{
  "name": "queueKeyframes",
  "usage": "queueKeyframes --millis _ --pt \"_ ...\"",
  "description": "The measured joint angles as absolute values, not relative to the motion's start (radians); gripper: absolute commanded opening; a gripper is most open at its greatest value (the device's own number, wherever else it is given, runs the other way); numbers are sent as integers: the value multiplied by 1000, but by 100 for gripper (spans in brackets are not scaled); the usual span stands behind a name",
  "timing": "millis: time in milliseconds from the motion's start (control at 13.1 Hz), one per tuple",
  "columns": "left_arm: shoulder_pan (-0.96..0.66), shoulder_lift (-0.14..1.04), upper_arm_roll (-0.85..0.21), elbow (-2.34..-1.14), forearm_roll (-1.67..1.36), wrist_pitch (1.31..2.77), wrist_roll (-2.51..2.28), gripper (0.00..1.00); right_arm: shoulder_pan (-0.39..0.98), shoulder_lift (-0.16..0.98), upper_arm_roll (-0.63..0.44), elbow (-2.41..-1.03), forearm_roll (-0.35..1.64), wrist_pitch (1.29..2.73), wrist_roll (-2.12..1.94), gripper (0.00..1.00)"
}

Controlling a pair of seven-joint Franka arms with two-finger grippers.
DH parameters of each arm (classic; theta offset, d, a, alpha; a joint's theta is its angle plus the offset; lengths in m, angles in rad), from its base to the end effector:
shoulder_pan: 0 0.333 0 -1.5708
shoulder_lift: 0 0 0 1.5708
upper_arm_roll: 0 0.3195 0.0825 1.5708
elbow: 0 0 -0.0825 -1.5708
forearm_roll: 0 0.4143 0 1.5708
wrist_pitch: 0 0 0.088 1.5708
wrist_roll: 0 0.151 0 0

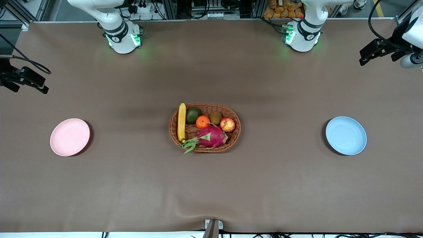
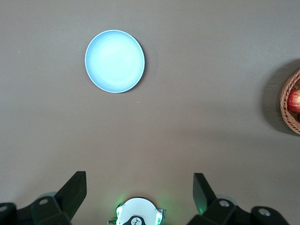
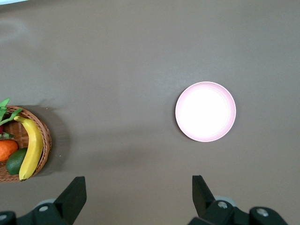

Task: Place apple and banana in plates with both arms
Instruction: 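Move the left gripper over the red apple in the basket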

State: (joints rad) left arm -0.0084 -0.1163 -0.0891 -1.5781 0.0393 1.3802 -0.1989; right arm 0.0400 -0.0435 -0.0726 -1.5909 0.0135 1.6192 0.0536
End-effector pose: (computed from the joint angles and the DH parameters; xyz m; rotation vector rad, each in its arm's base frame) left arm 0.5211 -0.0472 0.6293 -3.0742 -0.1666 0.1138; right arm 0.5792 -0.0177 0.6036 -3.1193 0.1349 -0.1117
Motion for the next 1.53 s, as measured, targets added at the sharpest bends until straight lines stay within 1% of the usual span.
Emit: queueKeyframes --millis 536,689,766,995,1148,1531 --pt "-16 -102 -93 -1581 18 1380 -198 100 41 -43 -72 -1591 14 1619 54 100" --pt "-29 -73 -117 -1582 -24 1389 -199 100 42 -43 -71 -1590 14 1619 54 100" --pt "-34 -51 -151 -1583 -31 1414 -206 100 42 -43 -71 -1590 14 1619 54 100" --pt "-43 39 -310 -1589 -31 1526 -335 100 42 -42 -70 -1588 14 1619 54 100" --pt "-76 123 -386 -1597 -28 1624 -464 100 42 -42 -70 -1587 14 1619 54 100" --pt "-250 364 -398 -1603 56 1912 -735 100 42 -41 -69 -1585 14 1619 54 100"
